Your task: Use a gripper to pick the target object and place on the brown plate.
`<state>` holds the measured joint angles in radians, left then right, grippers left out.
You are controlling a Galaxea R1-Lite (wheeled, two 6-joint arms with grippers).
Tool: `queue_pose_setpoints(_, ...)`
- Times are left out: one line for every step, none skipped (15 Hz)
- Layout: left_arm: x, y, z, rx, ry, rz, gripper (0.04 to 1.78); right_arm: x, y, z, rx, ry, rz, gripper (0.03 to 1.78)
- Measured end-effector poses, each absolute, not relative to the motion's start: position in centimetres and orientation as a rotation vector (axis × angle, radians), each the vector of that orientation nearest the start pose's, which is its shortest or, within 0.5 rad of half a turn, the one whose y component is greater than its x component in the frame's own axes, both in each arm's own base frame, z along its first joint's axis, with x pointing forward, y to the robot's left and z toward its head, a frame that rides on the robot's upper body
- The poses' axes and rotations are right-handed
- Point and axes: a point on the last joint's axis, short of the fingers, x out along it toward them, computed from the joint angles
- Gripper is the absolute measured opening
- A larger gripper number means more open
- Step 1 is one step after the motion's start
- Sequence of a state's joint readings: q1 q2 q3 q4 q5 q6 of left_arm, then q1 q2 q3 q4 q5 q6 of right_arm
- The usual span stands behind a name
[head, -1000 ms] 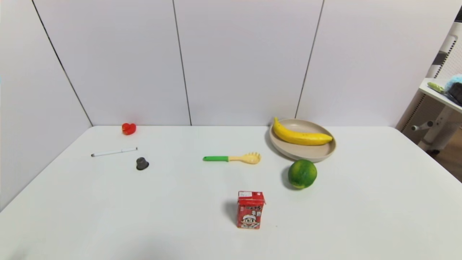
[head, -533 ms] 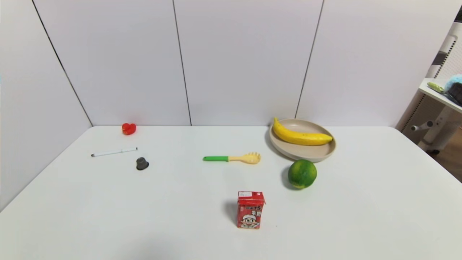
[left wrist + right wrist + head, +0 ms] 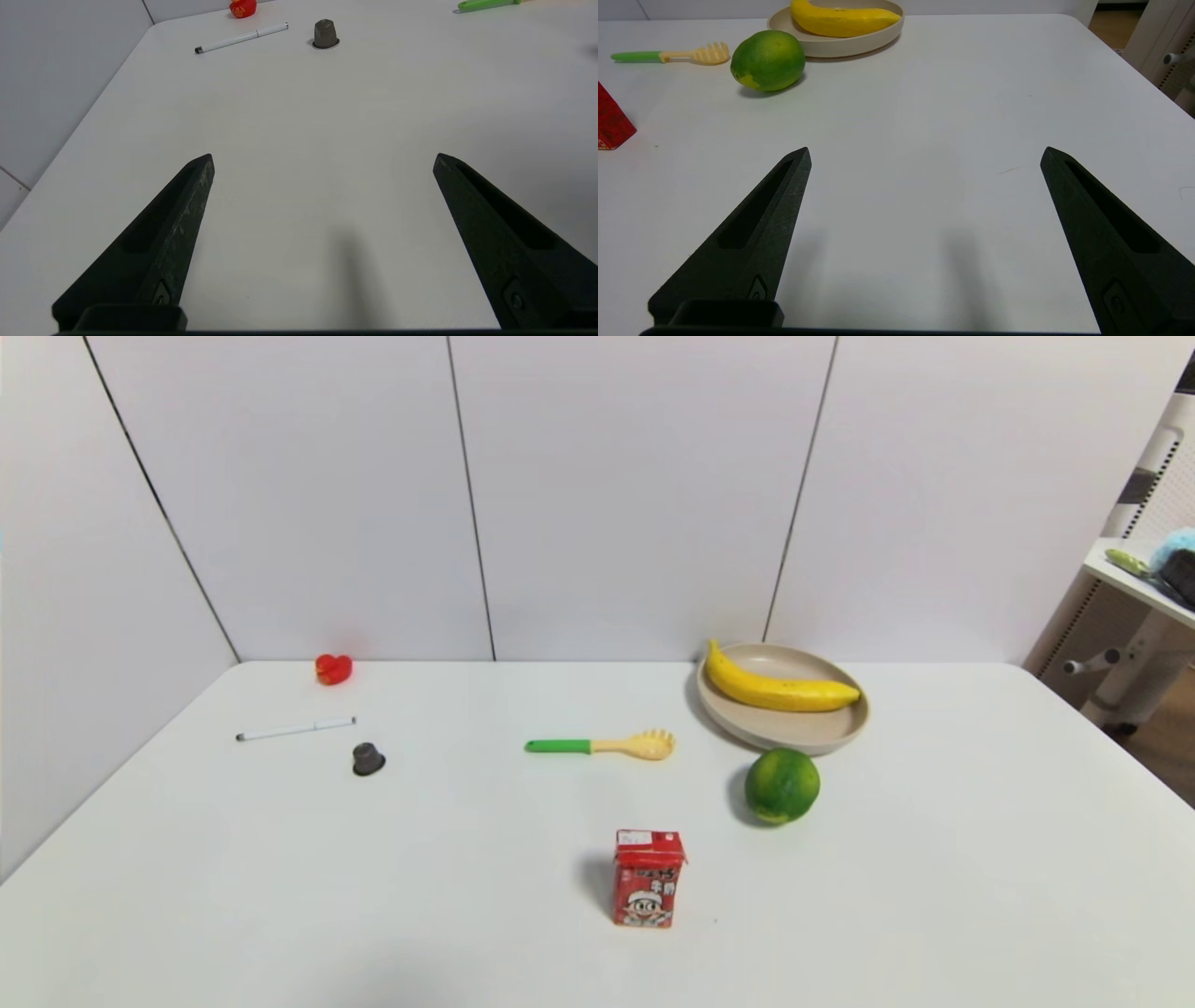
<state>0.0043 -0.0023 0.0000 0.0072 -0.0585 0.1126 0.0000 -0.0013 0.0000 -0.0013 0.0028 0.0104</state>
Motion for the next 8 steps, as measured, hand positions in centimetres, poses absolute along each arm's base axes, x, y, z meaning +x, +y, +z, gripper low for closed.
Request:
queue_pose_setpoints(-2.3, -0.1, 7.47, 0.079, 0.003, -0.036, 1.69, -2.29, 0.01, 7.56, 0.01, -0.003, 0.003, 1.7)
queue_pose_setpoints(-2.3, -0.05, 7.48, 0.045, 0.004, -0.013, 1.69, -2.29, 0.01, 7.55, 0.01, -0.002, 0.003, 1.7)
queue_pose_setpoints(-2.3, -0.01, 7.5, 0.012, 0.002, 0.004, 1.69, -2.29, 0.01, 7.56, 0.011, -0.003, 0.003, 1.7)
queue_pose_setpoints(-2.3, 0.0, 7.5, 0.0, 0.001, 0.007, 1.69, -2.29, 0.01, 7.56, 0.011, -0.003, 0.003, 1.7)
queue_pose_setpoints(-2.3, 0.0, 7.5, -0.001, 0.001, 0.007, 1.69, -2.29, 0.01, 7.56, 0.01, -0.003, 0.003, 1.7)
queue_pose_setpoints(-2.3, 0.0, 7.51, -0.002, 0.001, 0.007, 1.69, -2.29, 0.01, 7.56, 0.011, -0.003, 0.003, 1.7)
queue_pose_setpoints(-2.3, 0.0, 7.51, -0.002, 0.001, 0.007, 1.69, -2.29, 0.01, 7.56, 0.011, -0.003, 0.002, 1.7)
queue_pose_setpoints(-2.3, 0.0, 7.51, -0.002, 0.001, 0.007, 1.69, -2.29, 0.01, 7.56, 0.01, -0.003, 0.003, 1.7)
